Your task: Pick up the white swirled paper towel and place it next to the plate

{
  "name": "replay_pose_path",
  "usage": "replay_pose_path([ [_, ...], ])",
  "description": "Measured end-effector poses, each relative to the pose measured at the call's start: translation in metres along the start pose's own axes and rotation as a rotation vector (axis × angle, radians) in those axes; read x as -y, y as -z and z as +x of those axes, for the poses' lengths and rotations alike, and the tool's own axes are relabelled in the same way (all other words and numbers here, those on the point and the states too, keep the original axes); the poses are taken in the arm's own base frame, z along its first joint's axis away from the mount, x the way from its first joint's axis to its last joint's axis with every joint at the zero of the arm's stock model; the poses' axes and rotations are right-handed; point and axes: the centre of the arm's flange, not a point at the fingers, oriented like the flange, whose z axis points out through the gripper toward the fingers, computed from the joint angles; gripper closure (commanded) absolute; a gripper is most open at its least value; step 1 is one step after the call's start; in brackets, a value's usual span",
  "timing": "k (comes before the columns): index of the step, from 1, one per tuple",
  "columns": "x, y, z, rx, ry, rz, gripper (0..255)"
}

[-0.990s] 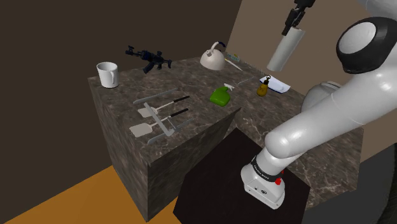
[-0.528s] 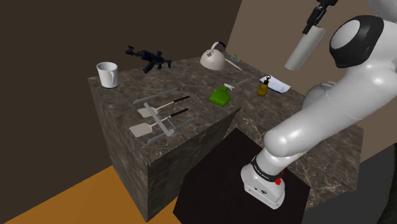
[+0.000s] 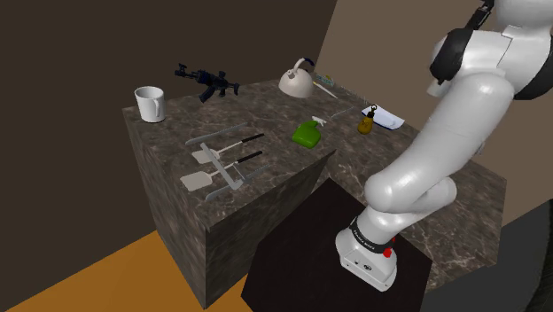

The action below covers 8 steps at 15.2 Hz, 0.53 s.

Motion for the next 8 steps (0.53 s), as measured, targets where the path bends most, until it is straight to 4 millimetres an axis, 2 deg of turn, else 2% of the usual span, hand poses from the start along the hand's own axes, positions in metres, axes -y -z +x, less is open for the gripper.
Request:
replay_pose_path([
  [1,-0.007,0.007,-0.008,0.000,0.003,-0.001,255],
  [2,-0.008,0.005,-0.011,-0.004,0.012,0.005,255],
  [7,-0.013,-0.017,-0.016,-0.003,0.012,0.003,255],
  [8,-0.013,-0.017,-0.016,-0.002,0.011,0.002,0],
])
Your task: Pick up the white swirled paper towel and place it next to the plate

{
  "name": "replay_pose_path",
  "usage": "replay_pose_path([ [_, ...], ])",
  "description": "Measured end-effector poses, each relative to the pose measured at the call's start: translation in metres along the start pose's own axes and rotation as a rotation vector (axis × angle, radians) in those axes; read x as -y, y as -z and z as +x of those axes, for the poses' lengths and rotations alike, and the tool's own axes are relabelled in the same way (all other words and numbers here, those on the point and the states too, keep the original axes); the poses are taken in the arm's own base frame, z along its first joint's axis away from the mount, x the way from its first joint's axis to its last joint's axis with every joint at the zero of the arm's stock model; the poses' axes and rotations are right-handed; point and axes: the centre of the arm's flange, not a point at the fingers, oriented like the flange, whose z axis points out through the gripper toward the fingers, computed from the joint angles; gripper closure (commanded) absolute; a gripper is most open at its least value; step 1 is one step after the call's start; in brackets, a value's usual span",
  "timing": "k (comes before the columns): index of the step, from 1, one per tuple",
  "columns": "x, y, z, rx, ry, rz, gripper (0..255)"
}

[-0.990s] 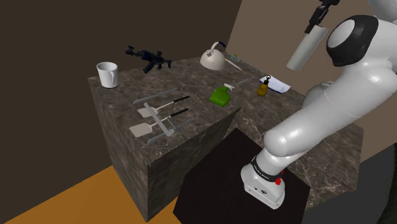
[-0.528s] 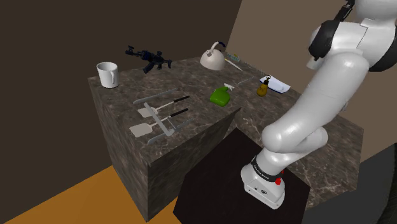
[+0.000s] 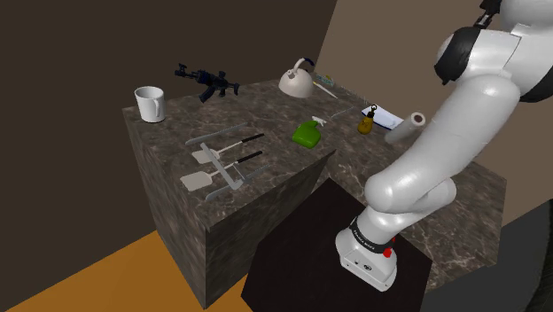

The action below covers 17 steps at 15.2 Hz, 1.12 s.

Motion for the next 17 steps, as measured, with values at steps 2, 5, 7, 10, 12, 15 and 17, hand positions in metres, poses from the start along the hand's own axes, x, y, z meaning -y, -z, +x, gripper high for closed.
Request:
replay_pose_path([
  [2,0.002,-0.006,-0.001,-0.006,-0.001,0.000,0],
  [5,0.008,-0.037,-0.012,-0.027,-0.023,-0.013,0],
  [7,0.011,-0.064,-0.021,-0.042,-0.037,-0.024,0],
  [10,0.020,-0.105,-0.029,-0.065,-0.056,-0.042,0],
  [12,0.027,-0.129,-0.036,-0.081,-0.069,-0.055,0],
  [15,0.038,-0.167,-0.041,-0.105,-0.090,-0.074,0],
  [17,0.041,-0.195,-0.044,-0.121,-0.104,-0.085,0],
])
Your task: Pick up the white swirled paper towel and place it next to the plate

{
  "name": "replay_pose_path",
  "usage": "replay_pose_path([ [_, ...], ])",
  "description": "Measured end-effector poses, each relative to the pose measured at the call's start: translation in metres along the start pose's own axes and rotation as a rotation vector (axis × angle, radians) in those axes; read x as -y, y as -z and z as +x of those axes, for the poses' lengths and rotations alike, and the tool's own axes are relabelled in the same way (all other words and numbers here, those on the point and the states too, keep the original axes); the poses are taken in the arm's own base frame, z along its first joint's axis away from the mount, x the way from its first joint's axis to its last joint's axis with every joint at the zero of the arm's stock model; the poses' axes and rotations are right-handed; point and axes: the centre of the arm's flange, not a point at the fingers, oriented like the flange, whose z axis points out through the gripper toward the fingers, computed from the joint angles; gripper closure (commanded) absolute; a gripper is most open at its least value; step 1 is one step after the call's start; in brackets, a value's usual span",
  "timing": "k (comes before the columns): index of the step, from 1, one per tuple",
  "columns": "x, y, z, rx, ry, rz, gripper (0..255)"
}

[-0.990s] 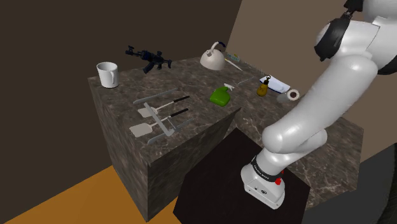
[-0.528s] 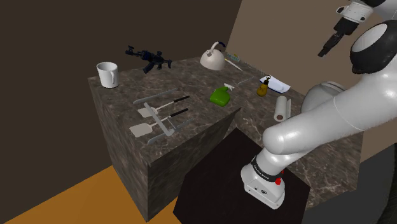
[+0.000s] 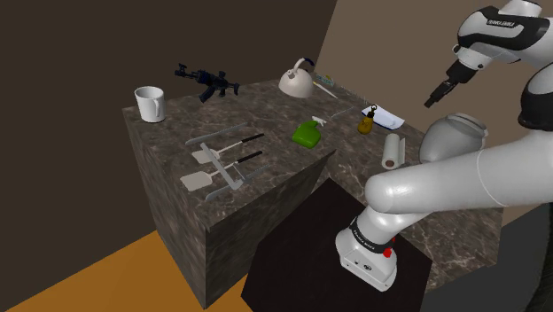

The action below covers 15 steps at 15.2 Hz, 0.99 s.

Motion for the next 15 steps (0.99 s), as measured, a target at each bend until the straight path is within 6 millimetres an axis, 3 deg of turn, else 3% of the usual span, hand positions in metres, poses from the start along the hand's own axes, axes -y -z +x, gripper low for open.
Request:
replay_pose_path([
  [2,0.004,-0.021,-0.006,-0.013,-0.010,-0.010,0],
  [10,0.008,-0.064,-0.009,-0.019,-0.014,-0.015,0],
  [15,0.007,-0.067,-0.009,-0.019,-0.014,-0.015,0],
])
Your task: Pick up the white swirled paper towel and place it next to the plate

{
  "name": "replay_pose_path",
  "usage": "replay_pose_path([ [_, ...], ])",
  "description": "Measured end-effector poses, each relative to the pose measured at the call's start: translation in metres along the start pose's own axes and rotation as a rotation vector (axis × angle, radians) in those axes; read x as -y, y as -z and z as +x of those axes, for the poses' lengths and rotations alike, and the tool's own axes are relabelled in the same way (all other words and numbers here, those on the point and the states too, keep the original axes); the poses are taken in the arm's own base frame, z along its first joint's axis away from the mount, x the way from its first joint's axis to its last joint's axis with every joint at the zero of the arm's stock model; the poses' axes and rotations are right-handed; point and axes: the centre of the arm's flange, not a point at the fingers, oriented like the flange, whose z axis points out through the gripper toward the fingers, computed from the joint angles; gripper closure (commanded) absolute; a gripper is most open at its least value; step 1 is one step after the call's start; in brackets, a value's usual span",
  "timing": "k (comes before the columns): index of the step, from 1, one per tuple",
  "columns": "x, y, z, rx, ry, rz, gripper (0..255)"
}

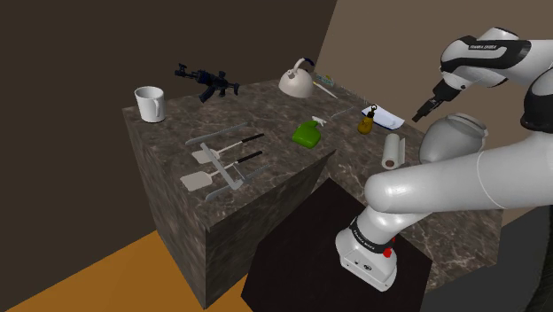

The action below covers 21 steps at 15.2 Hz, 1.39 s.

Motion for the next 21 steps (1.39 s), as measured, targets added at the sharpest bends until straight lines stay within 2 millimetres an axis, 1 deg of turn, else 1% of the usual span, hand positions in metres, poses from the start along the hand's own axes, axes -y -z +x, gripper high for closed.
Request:
replay_pose_path([
  [1,0.000,0.000,0.000,0.000,0.000,0.000,0],
  [2,0.000,0.000,0.000,0.000,0.000,0.000,255],
  [11,0.000,0.000,0.000,0.000,0.000,0.000,255],
  [12,0.000,0.000,0.000,0.000,0.000,0.000,0],
  [13,0.000,0.000,0.000,0.000,0.000,0.000,0],
  [14,-0.004,-0.005,-0.004,-0.003,-0.063,0.016,0],
  [16,-0.011,-0.020,-0.021,-0.022,-0.298,0.067,0],
  [17,-0.015,-0.020,-0.023,-0.078,-0.412,0.042,0],
  [18,-0.029,-0.020,-0.031,-0.154,-0.570,-0.015,0],
  [19,-0.044,-0.015,-0.049,-0.240,-0.735,-0.074,0],
  [20,-0.047,-0.011,-0.050,-0.264,-0.762,-0.098,0],
  [21,-0.045,-0.013,-0.049,-0.252,-0.749,-0.086,0],
])
